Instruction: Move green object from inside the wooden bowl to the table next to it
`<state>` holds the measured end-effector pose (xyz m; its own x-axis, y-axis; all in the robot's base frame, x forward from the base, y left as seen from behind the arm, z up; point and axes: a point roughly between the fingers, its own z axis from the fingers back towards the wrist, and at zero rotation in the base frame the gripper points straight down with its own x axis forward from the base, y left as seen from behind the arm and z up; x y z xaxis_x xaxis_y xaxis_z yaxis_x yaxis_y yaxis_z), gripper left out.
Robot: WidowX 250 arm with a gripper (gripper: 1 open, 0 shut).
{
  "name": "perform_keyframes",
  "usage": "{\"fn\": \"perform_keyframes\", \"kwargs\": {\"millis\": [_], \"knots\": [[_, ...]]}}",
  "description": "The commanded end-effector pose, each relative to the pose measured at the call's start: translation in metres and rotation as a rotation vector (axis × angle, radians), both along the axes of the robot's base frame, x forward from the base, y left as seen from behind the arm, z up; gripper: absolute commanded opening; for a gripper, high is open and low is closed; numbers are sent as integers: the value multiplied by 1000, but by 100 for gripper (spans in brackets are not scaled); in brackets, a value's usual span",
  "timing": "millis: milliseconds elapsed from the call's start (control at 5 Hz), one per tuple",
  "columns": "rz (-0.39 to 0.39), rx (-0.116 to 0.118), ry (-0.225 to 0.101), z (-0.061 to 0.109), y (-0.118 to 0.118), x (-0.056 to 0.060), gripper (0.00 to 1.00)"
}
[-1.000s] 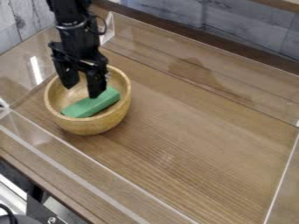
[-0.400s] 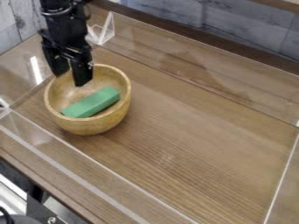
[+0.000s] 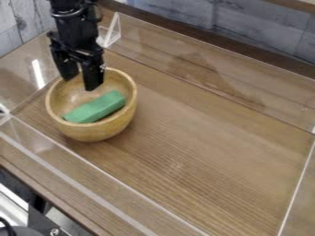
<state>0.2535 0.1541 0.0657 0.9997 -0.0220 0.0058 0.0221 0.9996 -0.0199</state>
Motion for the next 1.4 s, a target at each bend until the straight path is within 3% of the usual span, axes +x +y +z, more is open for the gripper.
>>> {"fn": "perform_keyframes", "kwargs": {"millis": [0,200,600,1000,1200], "knots": [[17,29,-43,8,19,8,100],[60,29,-37,5,18,12,100],[239,42,-28,-3,15,10,100],[373,53,-22,3,10,17,100],[393,55,-21,-3,7,15,100]]}}
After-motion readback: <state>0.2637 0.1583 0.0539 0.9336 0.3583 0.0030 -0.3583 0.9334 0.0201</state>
